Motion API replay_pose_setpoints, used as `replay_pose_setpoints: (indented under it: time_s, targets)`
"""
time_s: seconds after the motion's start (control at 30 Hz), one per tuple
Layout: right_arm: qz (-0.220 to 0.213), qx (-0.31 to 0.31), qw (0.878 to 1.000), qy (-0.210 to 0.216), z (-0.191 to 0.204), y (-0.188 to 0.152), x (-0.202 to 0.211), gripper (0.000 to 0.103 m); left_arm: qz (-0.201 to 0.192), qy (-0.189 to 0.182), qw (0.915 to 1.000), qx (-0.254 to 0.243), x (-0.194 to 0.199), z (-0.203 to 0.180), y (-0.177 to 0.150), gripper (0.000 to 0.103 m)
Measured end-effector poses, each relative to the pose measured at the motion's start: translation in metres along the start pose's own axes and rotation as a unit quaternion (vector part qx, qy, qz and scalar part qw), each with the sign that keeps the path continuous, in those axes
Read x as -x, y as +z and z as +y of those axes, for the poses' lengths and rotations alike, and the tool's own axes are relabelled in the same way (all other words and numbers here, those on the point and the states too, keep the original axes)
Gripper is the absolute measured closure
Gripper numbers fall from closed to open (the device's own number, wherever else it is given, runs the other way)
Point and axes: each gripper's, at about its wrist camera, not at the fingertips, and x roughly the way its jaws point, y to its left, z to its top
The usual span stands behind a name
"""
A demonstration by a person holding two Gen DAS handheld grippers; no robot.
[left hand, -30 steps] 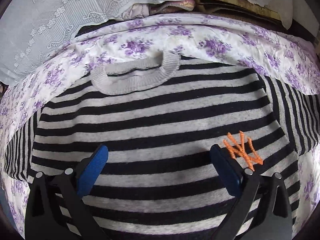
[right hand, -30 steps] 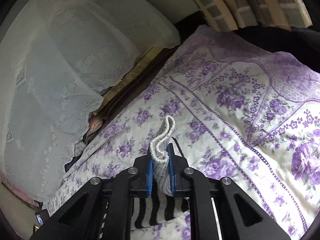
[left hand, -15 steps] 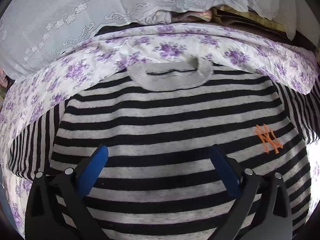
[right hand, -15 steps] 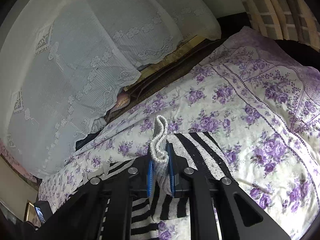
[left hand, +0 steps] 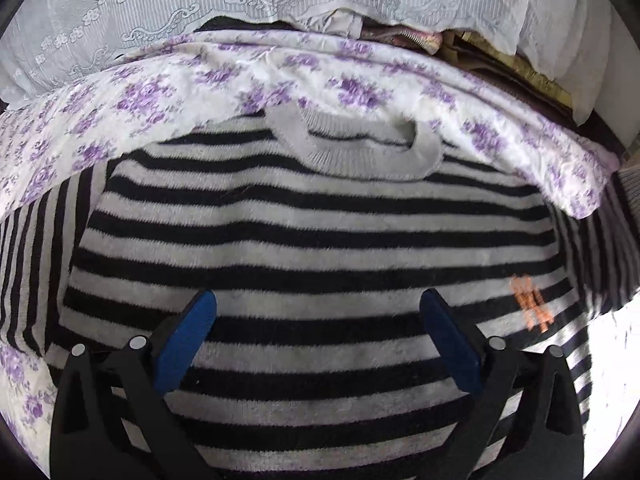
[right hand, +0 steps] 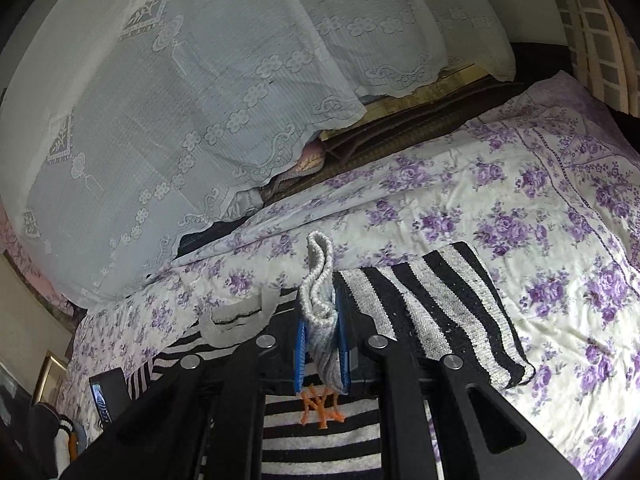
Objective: Fold small clothes
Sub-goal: 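Lift the cuff with the right gripper and fold the sleeve across the body, then lower the cuff onto the sweater body and open the right gripper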
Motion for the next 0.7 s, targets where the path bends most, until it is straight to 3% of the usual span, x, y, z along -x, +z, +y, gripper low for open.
replay_pose_setpoints:
  time_s: [0.2,0.4,0.47,0.57,0.7]
  targets:
    - [0.020,0.020,1.000,0.013,0.032,-0.008,-0.016,0.089,-0.022,-0.001,0.9989,-0.042,0.011,-0.017,-0.001,0.004]
    - [0.043,0.036,0.998,0.026,0.059,-0.021,-0.033,0.089,-0.039,-0.040,0.9971,-0.052,0.018,-0.027,-0.005,0.004]
    - [0.057,0.043,0.997,0.033,0.069,-0.027,-0.041,0.089,-0.038,-0.035,0.9970,-0.057,0.017,-0.029,-0.006,0.004]
    - [0.075,0.062,0.995,0.039,0.087,-0.040,-0.056,0.089,-0.022,-0.025,0.9987,-0.040,0.007,-0.021,-0.008,0.004]
    - [0.099,0.065,0.992,0.039,0.098,-0.055,-0.076,0.089,-0.013,-0.044,0.9988,-0.017,0.002,-0.013,-0.007,0.004]
